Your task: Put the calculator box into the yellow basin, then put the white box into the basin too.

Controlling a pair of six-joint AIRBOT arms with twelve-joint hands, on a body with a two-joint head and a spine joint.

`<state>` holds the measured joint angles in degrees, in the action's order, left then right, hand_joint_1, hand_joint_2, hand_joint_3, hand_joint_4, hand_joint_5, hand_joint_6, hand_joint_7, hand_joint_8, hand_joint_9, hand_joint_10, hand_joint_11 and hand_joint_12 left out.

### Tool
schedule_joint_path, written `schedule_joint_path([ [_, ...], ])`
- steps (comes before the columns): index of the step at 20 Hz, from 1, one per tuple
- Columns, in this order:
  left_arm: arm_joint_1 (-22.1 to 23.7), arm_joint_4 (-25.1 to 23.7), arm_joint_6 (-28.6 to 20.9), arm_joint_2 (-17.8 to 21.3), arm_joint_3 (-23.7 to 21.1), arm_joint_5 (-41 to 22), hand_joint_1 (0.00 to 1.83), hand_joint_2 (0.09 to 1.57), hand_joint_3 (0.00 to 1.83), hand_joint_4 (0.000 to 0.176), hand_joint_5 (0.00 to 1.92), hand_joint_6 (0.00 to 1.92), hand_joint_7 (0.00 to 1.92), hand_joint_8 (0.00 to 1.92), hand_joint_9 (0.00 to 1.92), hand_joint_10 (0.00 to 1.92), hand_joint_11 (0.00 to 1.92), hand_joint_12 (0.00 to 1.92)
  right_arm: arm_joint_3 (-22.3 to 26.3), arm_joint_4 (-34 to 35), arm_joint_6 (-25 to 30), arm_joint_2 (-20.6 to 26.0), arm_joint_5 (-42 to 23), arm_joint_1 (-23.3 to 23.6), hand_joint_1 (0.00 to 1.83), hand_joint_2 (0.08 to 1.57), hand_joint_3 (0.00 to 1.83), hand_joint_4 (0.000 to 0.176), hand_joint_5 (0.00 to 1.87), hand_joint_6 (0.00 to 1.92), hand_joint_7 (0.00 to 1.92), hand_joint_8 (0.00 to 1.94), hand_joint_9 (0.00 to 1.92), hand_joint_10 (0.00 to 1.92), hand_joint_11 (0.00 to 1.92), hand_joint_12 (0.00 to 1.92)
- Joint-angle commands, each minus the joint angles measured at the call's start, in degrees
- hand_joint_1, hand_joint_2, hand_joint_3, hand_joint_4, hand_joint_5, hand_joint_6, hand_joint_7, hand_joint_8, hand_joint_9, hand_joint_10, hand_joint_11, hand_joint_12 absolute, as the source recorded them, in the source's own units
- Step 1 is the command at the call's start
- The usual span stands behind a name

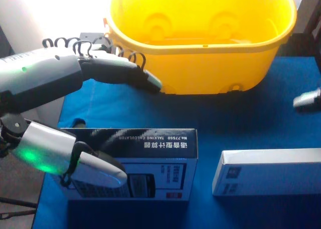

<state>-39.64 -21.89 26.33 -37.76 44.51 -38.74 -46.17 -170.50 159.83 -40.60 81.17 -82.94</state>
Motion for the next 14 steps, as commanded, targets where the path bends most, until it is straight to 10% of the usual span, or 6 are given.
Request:
schedule_joint_path([
  [1, 0.3, 1.5, -0.3, -0.5, 0.1, -5.3, 0.7, 0.8, 0.01, 0.0, 0.44, 0.1, 0.43, 0.18, 0.26, 0.55, 0.0, 1.31, -0.5, -0.1, 0.6, -0.5, 4.9, 0.2, 0.69, 0.8, 0.0, 0.0, 0.69, 0.02, 0.72, 0.03, 0.68, 0.09, 0.28, 0.98],
  [6, -0.8, 2.0, -0.4, -2.5, 1.5, -2.9, 0.67, 0.84, 0.01, 0.0, 0.46, 0.01, 0.47, 0.04, 0.31, 0.4, 0.0, 1.27, -1.9, 1.8, 0.5, -2.4, 2.3, 0.2, 0.73, 0.81, 0.0, 0.0, 0.74, 0.01, 0.83, 0.04, 0.78, 0.14, 0.26, 1.3],
  [10, -2.1, 2.6, -0.4, -3.6, 2.3, -1.0, 0.57, 0.89, 0.01, 0.0, 0.47, 0.01, 0.5, 0.02, 0.34, 0.34, 0.0, 1.29, -3.4, 2.9, 0.5, -3.8, -1.0, 0.2, 0.74, 0.8, 0.0, 0.0, 0.75, 0.01, 0.82, 0.09, 0.59, 0.62, 0.26, 1.3],
  [14, -4.1, 3.3, -1.3, -5.3, 3.5, 0.2, 0.51, 0.9, 0.0, 0.0, 0.52, 0.01, 0.56, 0.02, 0.31, 0.57, 0.0, 1.46, -4.3, 3.3, 0.5, -5.3, -2.9, 0.2, 0.77, 0.79, 0.0, 0.0, 0.76, 0.01, 0.83, 0.1, 0.57, 0.69, 0.27, 1.3],
])
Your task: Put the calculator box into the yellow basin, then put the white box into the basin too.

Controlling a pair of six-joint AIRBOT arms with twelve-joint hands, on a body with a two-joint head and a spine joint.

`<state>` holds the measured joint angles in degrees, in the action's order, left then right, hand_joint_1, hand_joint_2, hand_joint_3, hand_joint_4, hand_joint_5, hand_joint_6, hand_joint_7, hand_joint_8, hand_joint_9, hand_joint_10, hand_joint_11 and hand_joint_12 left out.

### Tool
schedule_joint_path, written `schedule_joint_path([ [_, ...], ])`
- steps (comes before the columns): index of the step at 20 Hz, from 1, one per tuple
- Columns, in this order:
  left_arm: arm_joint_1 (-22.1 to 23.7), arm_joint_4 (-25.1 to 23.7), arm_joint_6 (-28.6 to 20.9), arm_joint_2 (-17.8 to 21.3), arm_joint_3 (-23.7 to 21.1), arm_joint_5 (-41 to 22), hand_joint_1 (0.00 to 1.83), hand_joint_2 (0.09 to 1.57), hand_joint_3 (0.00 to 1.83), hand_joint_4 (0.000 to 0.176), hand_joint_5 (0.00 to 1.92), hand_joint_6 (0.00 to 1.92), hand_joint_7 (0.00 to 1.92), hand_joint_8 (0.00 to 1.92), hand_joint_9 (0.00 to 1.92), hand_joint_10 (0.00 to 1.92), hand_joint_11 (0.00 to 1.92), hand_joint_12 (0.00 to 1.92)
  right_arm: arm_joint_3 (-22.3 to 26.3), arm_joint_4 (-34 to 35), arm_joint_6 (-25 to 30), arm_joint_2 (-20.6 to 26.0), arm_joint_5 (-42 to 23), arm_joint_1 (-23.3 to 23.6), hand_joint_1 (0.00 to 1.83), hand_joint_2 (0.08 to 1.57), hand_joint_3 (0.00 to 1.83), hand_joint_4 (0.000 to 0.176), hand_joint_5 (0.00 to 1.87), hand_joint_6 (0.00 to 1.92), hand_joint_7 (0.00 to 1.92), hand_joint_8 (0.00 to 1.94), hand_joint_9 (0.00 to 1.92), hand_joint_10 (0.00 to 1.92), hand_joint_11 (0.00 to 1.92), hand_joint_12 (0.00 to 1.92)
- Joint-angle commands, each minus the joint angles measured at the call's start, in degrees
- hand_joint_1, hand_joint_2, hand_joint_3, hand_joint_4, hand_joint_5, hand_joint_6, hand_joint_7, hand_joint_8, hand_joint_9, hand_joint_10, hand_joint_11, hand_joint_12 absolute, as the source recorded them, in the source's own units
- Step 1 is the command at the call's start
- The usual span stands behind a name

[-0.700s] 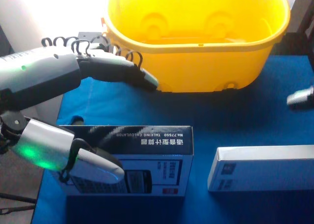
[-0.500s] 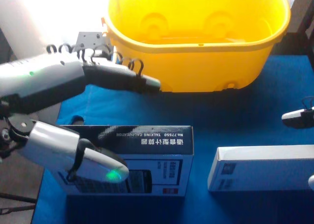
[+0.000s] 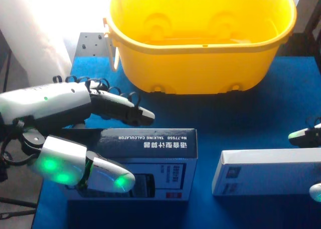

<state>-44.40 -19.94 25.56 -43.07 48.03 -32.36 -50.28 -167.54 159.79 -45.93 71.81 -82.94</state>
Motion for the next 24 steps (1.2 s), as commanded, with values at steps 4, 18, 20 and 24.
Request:
schedule_joint_path([
  [4, 0.0, 1.3, -1.1, -1.3, 1.0, -4.9, 0.7, 1.02, 0.01, 0.0, 0.65, 0.04, 0.68, 0.04, 0.45, 0.56, 0.06, 1.49, -0.5, 0.3, 0.5, -0.6, 6.4, 0.3, 1.2, 1.01, 0.03, 0.0, 0.9, 0.07, 0.92, 0.19, 0.65, 0.81, 0.39, 1.44],
  [18, -3.0, 6.9, -1.6, -1.0, 1.8, -15.9, 1.36, 1.17, 0.0, 0.0, 0.78, 1.17, 0.89, 1.19, 0.83, 1.36, 0.67, 1.52, -0.3, 0.3, 0.5, -1.5, 8.8, 2.0, 1.36, 1.16, 0.0, 0.0, 0.89, 1.17, 0.85, 1.1, 0.79, 1.37, 0.66, 1.49],
  [20, -3.0, 8.5, -1.5, -0.6, 1.8, -20.7, 1.36, 1.16, 0.0, 0.0, 0.83, 1.15, 0.91, 1.12, 0.82, 1.34, 0.62, 1.47, -0.1, 0.3, 0.5, -1.5, 10.6, 2.0, 1.37, 1.14, 0.0, 0.0, 0.91, 1.09, 0.88, 1.08, 0.85, 1.31, 0.72, 1.44],
  [24, -2.6, 12.8, 3.2, 0.4, 1.1, -29.8, 1.36, 1.17, 0.0, 0.0, 0.78, 1.19, 0.89, 1.13, 0.85, 1.34, 0.66, 1.45, 0.0, 1.2, 0.5, -1.8, 12.6, 2.1, 1.36, 1.16, 0.0, 0.0, 0.88, 1.17, 0.86, 1.11, 0.82, 1.32, 0.67, 1.46],
])
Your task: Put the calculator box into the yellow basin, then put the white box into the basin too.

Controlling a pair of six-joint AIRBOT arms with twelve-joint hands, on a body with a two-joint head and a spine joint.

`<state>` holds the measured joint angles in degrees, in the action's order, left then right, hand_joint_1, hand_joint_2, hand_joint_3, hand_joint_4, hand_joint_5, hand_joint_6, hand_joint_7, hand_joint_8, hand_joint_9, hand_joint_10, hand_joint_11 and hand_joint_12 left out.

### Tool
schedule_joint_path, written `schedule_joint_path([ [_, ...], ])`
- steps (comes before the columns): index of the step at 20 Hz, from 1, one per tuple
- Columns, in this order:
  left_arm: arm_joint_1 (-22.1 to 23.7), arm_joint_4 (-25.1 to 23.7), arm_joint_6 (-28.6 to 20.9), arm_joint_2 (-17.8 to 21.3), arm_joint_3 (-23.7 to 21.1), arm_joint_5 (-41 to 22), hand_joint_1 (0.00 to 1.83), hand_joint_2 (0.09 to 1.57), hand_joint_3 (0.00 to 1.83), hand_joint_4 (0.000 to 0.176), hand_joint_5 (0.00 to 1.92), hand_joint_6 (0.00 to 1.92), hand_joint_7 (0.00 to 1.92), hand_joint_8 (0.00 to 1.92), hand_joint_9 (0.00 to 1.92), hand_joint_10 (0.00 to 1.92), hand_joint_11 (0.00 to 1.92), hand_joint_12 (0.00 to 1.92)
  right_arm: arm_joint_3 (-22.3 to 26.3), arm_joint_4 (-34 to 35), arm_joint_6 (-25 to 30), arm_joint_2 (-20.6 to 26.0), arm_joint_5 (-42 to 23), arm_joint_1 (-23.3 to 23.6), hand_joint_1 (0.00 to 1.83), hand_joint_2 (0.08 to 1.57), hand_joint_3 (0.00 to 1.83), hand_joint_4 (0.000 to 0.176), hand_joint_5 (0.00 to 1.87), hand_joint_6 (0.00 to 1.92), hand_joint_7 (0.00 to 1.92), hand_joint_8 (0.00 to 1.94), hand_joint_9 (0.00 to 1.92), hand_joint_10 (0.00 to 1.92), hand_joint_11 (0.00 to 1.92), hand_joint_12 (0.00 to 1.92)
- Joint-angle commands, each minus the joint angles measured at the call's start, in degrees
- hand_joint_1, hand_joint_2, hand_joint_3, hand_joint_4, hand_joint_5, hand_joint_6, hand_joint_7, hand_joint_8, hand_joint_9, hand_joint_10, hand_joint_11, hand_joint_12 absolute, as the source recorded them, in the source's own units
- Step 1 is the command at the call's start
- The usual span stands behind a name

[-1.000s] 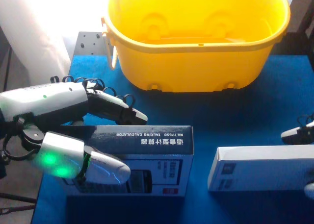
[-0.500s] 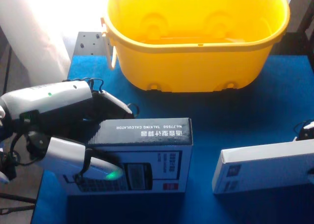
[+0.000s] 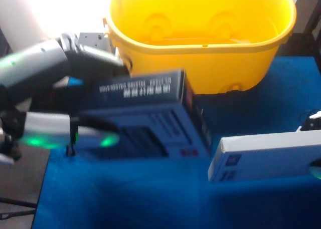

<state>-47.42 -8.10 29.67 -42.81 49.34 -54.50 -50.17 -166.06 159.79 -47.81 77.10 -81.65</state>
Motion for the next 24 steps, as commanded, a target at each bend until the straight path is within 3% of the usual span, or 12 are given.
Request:
schedule_joint_path([
  [1, 1.0, 1.6, -0.1, 0.1, -0.1, -9.8, 1.36, 1.16, 0.0, 0.0, 0.77, 1.19, 0.89, 1.12, 0.87, 1.33, 0.68, 1.43, -0.2, 0.3, 0.5, -0.1, 7.3, 0.8, 1.36, 1.16, 0.0, 0.0, 0.89, 1.17, 0.86, 1.11, 0.81, 1.33, 0.66, 1.46],
  [5, 4.8, 2.4, 2.8, -1.0, 0.9, -15.0, 1.36, 1.18, 0.0, 0.0, 0.72, 1.24, 0.87, 1.14, 0.87, 1.34, 0.74, 1.38, -0.8, 1.3, 0.5, -1.1, 7.3, 0.8, 1.36, 1.16, 0.0, 0.0, 0.87, 1.2, 0.88, 1.1, 0.82, 1.29, 0.66, 1.44],
  [6, 6.7, 2.4, 2.9, -2.1, 2.0, -16.2, 1.37, 1.15, 0.0, 0.0, 0.77, 1.07, 0.93, 1.14, 0.93, 1.28, 0.81, 1.41, -1.0, 1.6, 0.5, -1.4, 7.3, 0.8, 1.36, 1.15, 0.0, 0.0, 0.88, 1.17, 0.89, 1.08, 0.84, 1.28, 0.68, 1.46],
  [10, 10.9, 2.4, 3.1, -4.7, 4.5, -20.3, 1.34, 1.18, 0.0, 0.0, 0.77, 0.97, 0.88, 1.28, 0.87, 1.43, 0.77, 1.63, -1.6, 2.0, 0.5, -2.3, 7.2, 0.8, 1.37, 1.15, 0.0, 0.0, 0.88, 1.15, 0.9, 1.07, 0.86, 1.3, 0.73, 1.49],
  [12, 12.6, 2.4, 3.2, -5.8, 5.6, -21.9, 1.24, 1.19, 0.0, 0.0, 0.77, 1.07, 0.91, 1.35, 0.89, 1.28, 0.78, 1.65, -1.9, 2.2, 0.5, -2.6, 7.1, 0.8, 1.37, 1.14, 0.0, 0.0, 0.91, 1.12, 0.91, 1.05, 0.86, 1.28, 0.72, 1.48],
  [15, 15.4, 2.7, 3.6, -7.8, 7.2, -23.4, 1.34, 1.18, 0.0, 0.0, 0.79, 0.94, 0.88, 1.29, 0.87, 1.44, 0.76, 1.65, -2.1, 2.3, 0.5, -3.0, 7.0, 0.8, 1.37, 1.13, 0.0, 0.0, 0.92, 1.1, 0.91, 1.04, 0.89, 1.26, 0.76, 1.45],
  [17, 17.6, 3.3, 4.1, -9.4, 8.9, -22.8, 1.24, 1.19, 0.0, 0.0, 0.77, 1.06, 0.91, 1.35, 0.89, 1.28, 0.78, 1.65, -2.2, 2.3, 0.5, -3.2, 6.8, 0.9, 1.37, 1.13, 0.0, 0.0, 0.92, 1.12, 0.91, 1.02, 0.88, 1.26, 0.75, 1.46],
  [19, 19.6, 4.4, 4.1, -11.3, 11.2, -20.4, 1.36, 1.18, 0.0, 0.0, 0.77, 0.97, 0.88, 1.27, 0.86, 1.46, 0.77, 1.65, -2.4, 2.3, 0.5, -3.5, 6.4, 1.1, 1.37, 1.13, 0.0, 0.0, 0.91, 1.09, 0.91, 1.03, 0.89, 1.27, 0.78, 1.48],
  [20, 20.6, 4.6, 4.1, -12.2, 12.5, -18.3, 1.26, 1.19, 0.0, 0.0, 0.77, 1.05, 0.91, 1.34, 0.87, 1.34, 0.77, 1.65, -2.6, 2.3, 0.5, -3.7, 6.1, 1.3, 1.37, 1.13, 0.0, 0.0, 0.93, 1.07, 0.91, 1.02, 0.9, 1.26, 0.79, 1.47],
  [22, 23.2, 4.5, 4.1, -14.1, 15.1, -13.4, 1.34, 1.18, 0.0, 0.0, 0.77, 0.96, 0.88, 1.29, 0.86, 1.45, 0.76, 1.65, -2.9, 2.3, 0.5, -4.2, 5.4, 1.7, 1.37, 1.13, 0.0, 0.0, 0.94, 1.03, 0.91, 1.04, 0.9, 1.28, 0.79, 1.5],
  [23, 25.6, 4.0, 4.1, -16.0, 17.3, -9.4, 1.24, 1.19, 0.0, 0.0, 0.77, 1.06, 0.92, 1.35, 0.88, 1.3, 0.77, 1.65, -3.2, 2.2, 0.5, -4.5, 5.1, 1.8, 1.37, 1.13, 0.0, 0.0, 0.94, 1.06, 0.91, 1.03, 0.88, 1.28, 0.75, 1.51],
  [24, 26.4, 3.8, 4.1, -16.7, 18.1, -7.9, 1.34, 1.18, 0.0, 0.0, 0.77, 0.97, 0.88, 1.3, 0.86, 1.44, 0.76, 1.65, -3.2, 2.2, 0.5, -4.6, 5.0, 1.9, 1.37, 1.13, 0.0, 0.0, 0.94, 1.05, 0.9, 1.04, 0.89, 1.3, 0.76, 1.51],
])
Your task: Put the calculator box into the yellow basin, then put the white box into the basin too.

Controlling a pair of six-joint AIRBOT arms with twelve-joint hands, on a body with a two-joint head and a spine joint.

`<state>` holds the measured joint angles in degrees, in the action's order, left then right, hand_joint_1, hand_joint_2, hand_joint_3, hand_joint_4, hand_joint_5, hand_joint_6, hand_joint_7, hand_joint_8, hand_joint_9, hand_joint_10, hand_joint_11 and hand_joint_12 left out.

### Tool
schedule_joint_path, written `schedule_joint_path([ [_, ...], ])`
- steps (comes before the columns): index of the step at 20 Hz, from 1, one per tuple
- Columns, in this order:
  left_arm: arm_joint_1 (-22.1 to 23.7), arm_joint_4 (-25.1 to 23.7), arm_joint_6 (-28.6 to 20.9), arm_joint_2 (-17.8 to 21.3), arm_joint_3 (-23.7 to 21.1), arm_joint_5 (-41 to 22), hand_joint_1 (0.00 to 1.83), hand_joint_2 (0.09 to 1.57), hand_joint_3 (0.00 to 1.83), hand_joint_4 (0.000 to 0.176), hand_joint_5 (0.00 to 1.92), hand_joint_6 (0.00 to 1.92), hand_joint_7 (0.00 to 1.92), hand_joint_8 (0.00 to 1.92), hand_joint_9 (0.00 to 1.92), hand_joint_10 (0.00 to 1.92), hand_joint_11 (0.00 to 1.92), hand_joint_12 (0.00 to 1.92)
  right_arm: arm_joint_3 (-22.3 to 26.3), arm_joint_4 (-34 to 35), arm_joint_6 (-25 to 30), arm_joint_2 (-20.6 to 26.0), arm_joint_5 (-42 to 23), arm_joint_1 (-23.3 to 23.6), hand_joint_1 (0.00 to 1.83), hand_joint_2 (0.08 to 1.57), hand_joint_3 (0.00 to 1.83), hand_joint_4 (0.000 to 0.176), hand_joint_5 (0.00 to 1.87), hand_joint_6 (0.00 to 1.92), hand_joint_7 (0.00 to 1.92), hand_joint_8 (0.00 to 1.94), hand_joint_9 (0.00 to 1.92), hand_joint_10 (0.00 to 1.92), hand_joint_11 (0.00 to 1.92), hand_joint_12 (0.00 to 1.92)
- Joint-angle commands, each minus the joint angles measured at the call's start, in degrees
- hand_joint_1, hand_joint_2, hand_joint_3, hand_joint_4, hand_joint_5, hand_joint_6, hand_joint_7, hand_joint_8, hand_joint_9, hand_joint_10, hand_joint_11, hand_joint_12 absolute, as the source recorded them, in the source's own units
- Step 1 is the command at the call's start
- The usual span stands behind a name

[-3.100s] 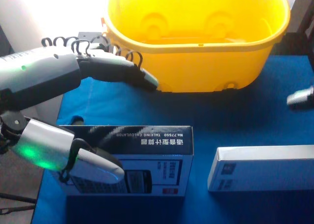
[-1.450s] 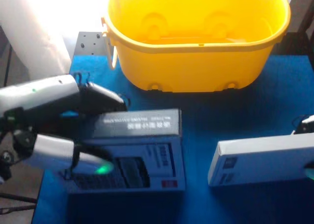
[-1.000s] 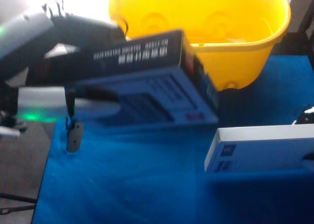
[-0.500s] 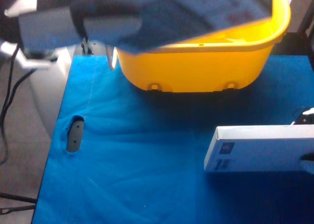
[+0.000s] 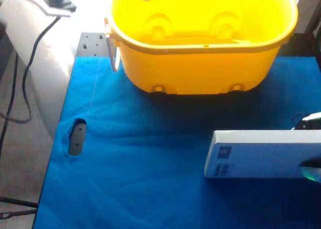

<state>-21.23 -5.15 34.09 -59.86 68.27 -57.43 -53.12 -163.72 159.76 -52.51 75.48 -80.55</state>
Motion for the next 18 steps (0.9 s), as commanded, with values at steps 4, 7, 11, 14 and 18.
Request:
schedule_joint_path([
  [4, 4.9, -1.3, -0.3, -5.6, 5.8, 7.1, 1.37, 1.14, 0.0, 0.0, 0.88, 1.04, 0.91, 1.08, 0.88, 1.32, 0.68, 1.5, -0.8, -0.7, 0.5, -0.3, 5.9, 1.5, 1.37, 1.13, 0.0, 0.0, 0.95, 1.03, 0.92, 1.02, 0.88, 1.29, 0.75, 1.52],
  [7, 6.1, -1.7, 0.1, -8.6, 9.4, 13.1, 1.36, 1.16, 0.0, 0.0, 0.82, 1.1, 0.86, 1.2, 0.86, 1.35, 0.77, 1.43, -1.2, -1.2, 0.5, -0.8, 5.0, 2.2, 1.37, 1.13, 0.0, 0.0, 0.93, 1.06, 0.92, 1.01, 0.89, 1.29, 0.75, 1.52],
  [11, 6.5, -0.8, 2.4, -11.4, 12.9, 19.7, 1.35, 1.2, 0.0, 0.0, 0.76, 1.21, 0.79, 1.28, 0.79, 1.47, 0.61, 1.65, -1.4, -1.6, 0.5, -1.0, 4.7, 2.6, 1.37, 1.14, 0.0, 0.0, 0.92, 1.1, 0.89, 1.04, 0.88, 1.3, 0.74, 1.51],
  [14, 6.5, 0.3, 3.9, -12.8, 14.8, 23.1, 1.34, 1.2, 0.0, 0.0, 0.8, 1.14, 0.76, 1.32, 0.77, 1.53, 0.54, 1.75, -1.4, -1.8, 0.5, -1.0, 4.7, 2.8, 1.37, 1.13, 0.0, 0.0, 0.92, 1.09, 0.9, 1.02, 0.89, 1.29, 0.75, 1.5],
  [18, 6.3, 0.6, 3.9, -14.3, 16.7, 25.5, 1.22, 1.19, 0.0, 0.0, 0.83, 1.14, 0.82, 1.33, 0.67, 1.32, 0.41, 1.73, -1.4, -2.1, 0.5, -1.0, 4.7, 3.0, 1.37, 1.13, 0.0, 0.0, 0.92, 1.07, 0.91, 1.02, 0.89, 1.29, 0.73, 1.5],
])
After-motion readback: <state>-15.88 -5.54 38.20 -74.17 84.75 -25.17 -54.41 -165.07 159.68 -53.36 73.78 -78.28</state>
